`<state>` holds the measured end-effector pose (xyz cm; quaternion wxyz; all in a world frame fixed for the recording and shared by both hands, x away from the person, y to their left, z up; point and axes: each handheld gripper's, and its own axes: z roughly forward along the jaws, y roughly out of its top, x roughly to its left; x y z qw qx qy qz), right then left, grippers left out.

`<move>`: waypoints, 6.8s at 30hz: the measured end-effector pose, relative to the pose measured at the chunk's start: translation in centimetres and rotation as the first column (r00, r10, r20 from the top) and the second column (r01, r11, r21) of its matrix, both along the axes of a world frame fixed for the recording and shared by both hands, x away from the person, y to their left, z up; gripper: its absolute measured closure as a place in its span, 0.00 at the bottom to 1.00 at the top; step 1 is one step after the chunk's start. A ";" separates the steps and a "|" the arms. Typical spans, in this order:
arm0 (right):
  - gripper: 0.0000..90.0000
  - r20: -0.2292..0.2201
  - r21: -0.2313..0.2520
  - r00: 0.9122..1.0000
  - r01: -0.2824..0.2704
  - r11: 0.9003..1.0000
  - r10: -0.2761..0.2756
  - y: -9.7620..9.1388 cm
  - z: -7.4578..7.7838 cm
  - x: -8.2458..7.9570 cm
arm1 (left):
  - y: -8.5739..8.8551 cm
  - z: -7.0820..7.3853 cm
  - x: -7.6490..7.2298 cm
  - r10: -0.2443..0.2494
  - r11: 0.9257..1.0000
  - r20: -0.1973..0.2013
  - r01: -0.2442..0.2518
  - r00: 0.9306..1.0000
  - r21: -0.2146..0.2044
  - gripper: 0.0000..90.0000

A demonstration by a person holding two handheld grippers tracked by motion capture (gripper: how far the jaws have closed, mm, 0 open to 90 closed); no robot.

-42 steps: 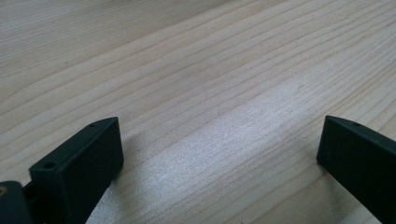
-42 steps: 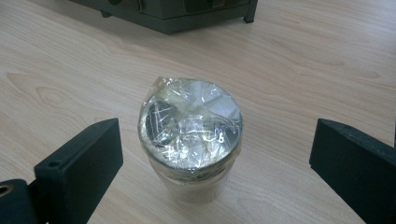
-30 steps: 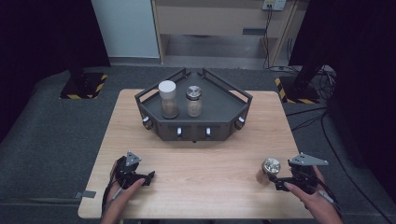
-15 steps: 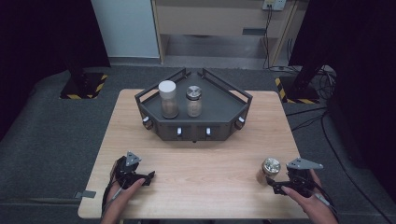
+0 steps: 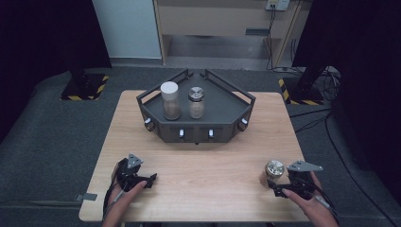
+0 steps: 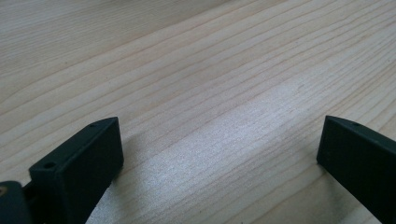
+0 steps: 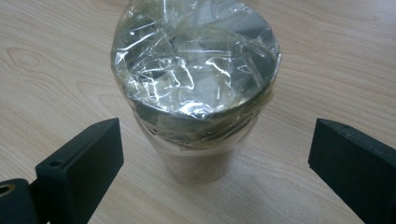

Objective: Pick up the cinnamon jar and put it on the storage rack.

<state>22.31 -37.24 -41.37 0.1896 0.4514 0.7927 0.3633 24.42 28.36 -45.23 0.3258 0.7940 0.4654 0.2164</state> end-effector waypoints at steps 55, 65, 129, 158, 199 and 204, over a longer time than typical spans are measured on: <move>0.35 -0.040 -0.055 0.998 -0.047 0.997 0.045 2.6 1.4 2.3 | 0.0 0.0 0.0 0.000 1.000 0.000 0.000 1.000 -0.001 0.00; 0.35 -0.014 -0.064 0.998 -0.062 0.996 0.061 3.1 3.6 1.9 | 0.0 0.0 0.0 0.000 1.000 0.000 0.000 1.000 0.000 0.00; 0.35 0.044 -0.113 0.990 -0.125 0.986 0.130 8.9 11.5 7.1 | -0.1 0.0 0.1 -0.004 1.000 0.000 0.004 1.000 -0.002 0.00; 0.35 0.088 -0.099 0.992 -0.085 0.991 0.094 11.2 15.4 11.5 | -0.1 0.0 0.2 -0.005 1.000 -0.001 0.005 1.000 0.001 0.00; 0.35 0.069 -0.080 0.996 -0.055 0.995 0.060 16.7 16.6 18.5 | -0.1 0.0 0.1 -0.003 1.000 0.000 0.003 1.000 0.000 0.00; 0.35 0.066 -0.075 0.996 -0.052 0.996 0.057 17.4 16.2 19.2 | -0.1 0.0 0.1 -0.003 1.000 0.000 0.003 1.000 0.000 0.00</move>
